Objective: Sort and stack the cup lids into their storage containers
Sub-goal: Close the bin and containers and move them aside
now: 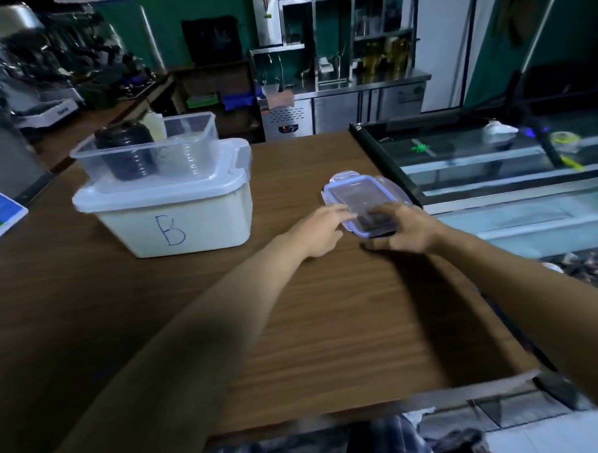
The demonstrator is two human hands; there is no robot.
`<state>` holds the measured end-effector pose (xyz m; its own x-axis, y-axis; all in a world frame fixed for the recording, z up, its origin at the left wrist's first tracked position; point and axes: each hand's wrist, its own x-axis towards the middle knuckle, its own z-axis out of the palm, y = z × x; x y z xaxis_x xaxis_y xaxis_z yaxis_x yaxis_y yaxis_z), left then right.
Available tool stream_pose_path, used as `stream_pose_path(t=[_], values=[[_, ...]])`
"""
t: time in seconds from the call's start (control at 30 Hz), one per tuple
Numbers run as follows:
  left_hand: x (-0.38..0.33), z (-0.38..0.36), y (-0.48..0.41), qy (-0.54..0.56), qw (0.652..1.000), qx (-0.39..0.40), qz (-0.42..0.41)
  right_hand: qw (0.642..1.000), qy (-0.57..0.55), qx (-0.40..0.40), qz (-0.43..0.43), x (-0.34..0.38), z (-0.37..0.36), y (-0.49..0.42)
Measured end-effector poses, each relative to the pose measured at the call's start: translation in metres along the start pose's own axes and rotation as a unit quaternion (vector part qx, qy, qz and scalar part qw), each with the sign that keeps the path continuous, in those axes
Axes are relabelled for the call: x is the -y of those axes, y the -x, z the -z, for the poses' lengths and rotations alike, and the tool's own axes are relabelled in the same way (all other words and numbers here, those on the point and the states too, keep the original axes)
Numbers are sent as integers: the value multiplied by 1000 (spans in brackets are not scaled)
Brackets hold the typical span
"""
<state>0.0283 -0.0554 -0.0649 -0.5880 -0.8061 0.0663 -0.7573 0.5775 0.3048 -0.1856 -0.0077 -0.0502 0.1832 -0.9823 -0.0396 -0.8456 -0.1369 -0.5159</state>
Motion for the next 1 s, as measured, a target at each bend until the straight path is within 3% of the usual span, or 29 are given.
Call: stream_pose_path(t=[0.23,0.4,0.63,0.83,1.0], values=[[10,-12,-3,-35,994,-99,-32,996,17,-54,64,-19,-5,-2],[12,22,15,30,988,-145,-53,971,41,-188,139,-2,12,-6],[11,83,64,109,976,-186,24,953,42,-218,207,75,57,6],[33,122,124,222,959,-147,100,950,-19,-210,229,148,81,26],[55,152,186,331,921,-131,159,950,-96,-213,207,200,83,25]])
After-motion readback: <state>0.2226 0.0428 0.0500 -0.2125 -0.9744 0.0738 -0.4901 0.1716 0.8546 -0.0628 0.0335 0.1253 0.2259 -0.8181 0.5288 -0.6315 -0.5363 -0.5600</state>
